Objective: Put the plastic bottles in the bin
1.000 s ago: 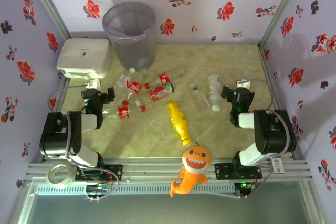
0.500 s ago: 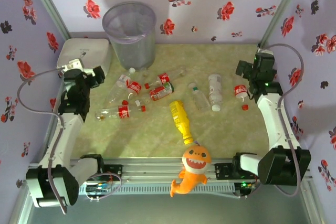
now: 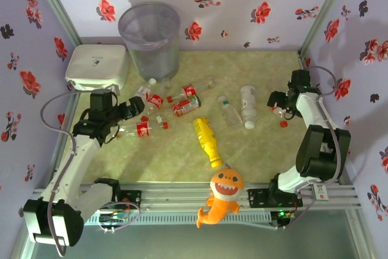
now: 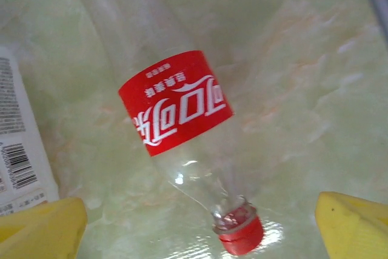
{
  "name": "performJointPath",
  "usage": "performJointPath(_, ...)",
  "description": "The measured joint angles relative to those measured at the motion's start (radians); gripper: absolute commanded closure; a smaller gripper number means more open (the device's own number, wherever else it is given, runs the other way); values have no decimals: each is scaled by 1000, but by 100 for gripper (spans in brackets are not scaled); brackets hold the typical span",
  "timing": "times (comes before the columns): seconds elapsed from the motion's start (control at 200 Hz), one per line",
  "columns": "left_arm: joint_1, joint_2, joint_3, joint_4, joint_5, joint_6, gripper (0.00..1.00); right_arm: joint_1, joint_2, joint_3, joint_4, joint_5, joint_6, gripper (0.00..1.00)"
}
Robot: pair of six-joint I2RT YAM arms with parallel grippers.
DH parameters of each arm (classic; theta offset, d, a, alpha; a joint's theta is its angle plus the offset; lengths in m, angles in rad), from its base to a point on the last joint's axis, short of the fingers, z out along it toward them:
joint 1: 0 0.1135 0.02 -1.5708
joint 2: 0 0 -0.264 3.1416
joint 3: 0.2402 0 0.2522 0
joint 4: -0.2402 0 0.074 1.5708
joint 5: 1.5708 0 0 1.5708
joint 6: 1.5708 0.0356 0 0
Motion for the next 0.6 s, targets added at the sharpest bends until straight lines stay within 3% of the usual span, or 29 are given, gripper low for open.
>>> performJointPath(0.25, -23, -18, 0, -3, 62, -61, 2, 0, 174, 6, 59, -55, -13, 10)
performJointPath(0.6, -30, -25, -19, 29, 91, -111, 3, 0, 227, 6, 135, -76, -20, 30)
